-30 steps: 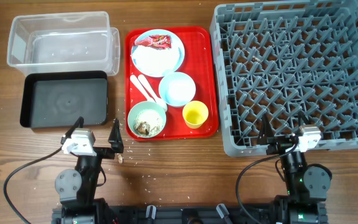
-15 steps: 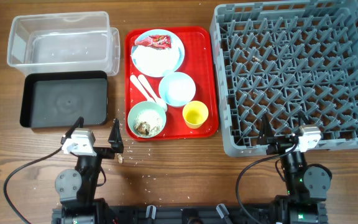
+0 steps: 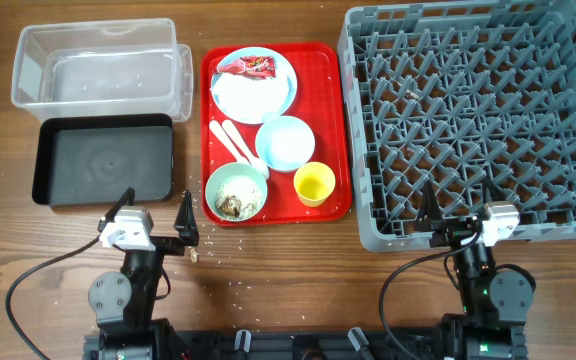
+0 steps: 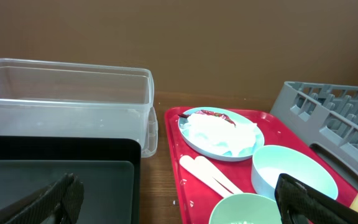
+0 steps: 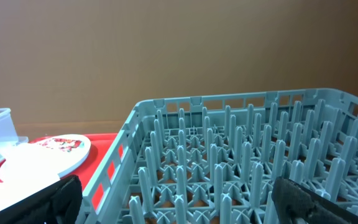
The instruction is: Sort waste into correct bins and load items into the dishwasher rack
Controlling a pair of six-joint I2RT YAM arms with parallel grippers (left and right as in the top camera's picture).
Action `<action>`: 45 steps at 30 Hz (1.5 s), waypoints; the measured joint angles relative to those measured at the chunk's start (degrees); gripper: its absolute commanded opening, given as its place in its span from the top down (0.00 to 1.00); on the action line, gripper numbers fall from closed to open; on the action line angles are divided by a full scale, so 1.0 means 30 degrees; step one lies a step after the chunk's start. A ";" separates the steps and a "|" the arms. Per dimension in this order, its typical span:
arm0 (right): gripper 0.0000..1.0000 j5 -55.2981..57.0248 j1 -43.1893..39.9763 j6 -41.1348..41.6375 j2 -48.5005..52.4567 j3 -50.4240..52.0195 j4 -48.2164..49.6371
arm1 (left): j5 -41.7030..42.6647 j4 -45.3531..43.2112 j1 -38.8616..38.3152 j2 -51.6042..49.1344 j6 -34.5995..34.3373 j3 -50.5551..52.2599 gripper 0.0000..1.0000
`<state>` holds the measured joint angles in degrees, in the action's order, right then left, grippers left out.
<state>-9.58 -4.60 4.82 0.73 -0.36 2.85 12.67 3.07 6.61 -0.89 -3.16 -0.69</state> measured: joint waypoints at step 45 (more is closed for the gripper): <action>0.00 -0.6455 -0.0036 -0.4197 2.6614 -2.2433 -0.6856 | 0.1719 1.2524 -0.5544 -4.3452 0.1501 -3.8264 0.00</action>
<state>-28.95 -4.71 -7.77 80.58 -67.66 -17.72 17.82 40.64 -10.02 -131.24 1.34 -115.48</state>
